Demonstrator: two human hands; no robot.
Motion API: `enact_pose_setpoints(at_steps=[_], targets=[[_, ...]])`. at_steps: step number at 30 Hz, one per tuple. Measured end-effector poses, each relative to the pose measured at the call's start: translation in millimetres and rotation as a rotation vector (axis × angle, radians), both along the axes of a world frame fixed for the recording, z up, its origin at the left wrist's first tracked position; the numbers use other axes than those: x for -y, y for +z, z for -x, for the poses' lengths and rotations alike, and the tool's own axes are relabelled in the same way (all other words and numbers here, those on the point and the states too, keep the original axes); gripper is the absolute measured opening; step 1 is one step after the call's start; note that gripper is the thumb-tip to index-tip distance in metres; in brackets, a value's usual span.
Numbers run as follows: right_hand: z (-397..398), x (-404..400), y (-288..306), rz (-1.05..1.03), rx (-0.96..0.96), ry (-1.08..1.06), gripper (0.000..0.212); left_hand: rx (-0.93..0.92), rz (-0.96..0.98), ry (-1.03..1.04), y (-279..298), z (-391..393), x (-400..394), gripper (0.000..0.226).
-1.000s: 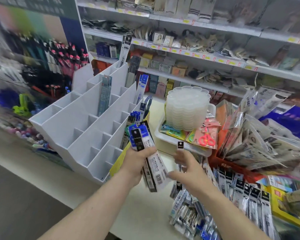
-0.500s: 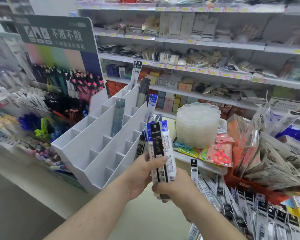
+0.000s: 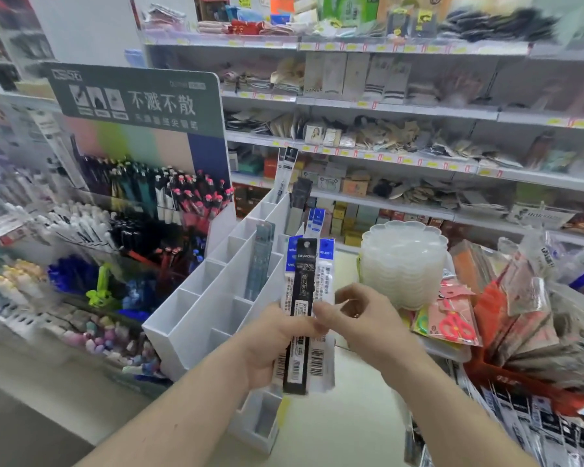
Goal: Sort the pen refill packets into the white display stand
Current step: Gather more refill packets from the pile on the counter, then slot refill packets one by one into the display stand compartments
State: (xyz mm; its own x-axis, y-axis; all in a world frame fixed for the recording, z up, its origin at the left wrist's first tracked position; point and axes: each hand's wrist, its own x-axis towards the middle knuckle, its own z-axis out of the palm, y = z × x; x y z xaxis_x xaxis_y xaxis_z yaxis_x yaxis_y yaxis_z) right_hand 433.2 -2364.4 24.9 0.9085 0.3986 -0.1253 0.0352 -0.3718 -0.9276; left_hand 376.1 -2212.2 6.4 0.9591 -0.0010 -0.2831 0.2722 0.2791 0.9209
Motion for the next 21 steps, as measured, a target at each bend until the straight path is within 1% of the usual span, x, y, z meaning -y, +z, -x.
enact_pose_setpoints(at_steps=[2,4,6,7,9,10,14,16,18,20,21], targets=[[3,-11,4,-0.075,-0.055,0.022,0.030,0.008,-0.005,-0.056,7,-1,-8,0.051],[3,-15,9,-0.203,-0.138,0.036,0.024,0.007,0.011,-0.114,16,0,-19,0.058],[1,-19,13,-0.316,-0.187,0.057,0.027,0.021,0.012,-0.179,26,-2,-32,0.060],[1,-21,15,-0.345,-0.189,0.056,0.025,0.025,0.000,-0.203,31,-3,-37,0.056],[0,-27,16,-0.368,-0.183,0.032,0.013,0.011,-0.026,-0.211,40,-6,-45,0.044],[0,-32,17,-0.373,-0.185,0.016,0.011,-0.011,-0.034,-0.198,43,-9,-49,0.043],[3,-47,24,-0.448,-0.226,-0.037,0.019,-0.091,-0.073,-0.141,52,-18,-60,0.047],[5,-54,24,-0.507,-0.232,-0.055,0.019,-0.102,-0.111,-0.126,56,-21,-64,0.043],[5,-62,21,-0.502,-0.167,-0.072,0.017,-0.090,-0.148,-0.119,59,-24,-66,0.033],[5,-67,20,-0.468,-0.109,-0.081,0.017,-0.058,-0.180,-0.142,63,-26,-69,0.035],[4,-69,20,-0.471,-0.113,-0.088,0.018,-0.051,-0.190,-0.155,65,-27,-71,0.039]])
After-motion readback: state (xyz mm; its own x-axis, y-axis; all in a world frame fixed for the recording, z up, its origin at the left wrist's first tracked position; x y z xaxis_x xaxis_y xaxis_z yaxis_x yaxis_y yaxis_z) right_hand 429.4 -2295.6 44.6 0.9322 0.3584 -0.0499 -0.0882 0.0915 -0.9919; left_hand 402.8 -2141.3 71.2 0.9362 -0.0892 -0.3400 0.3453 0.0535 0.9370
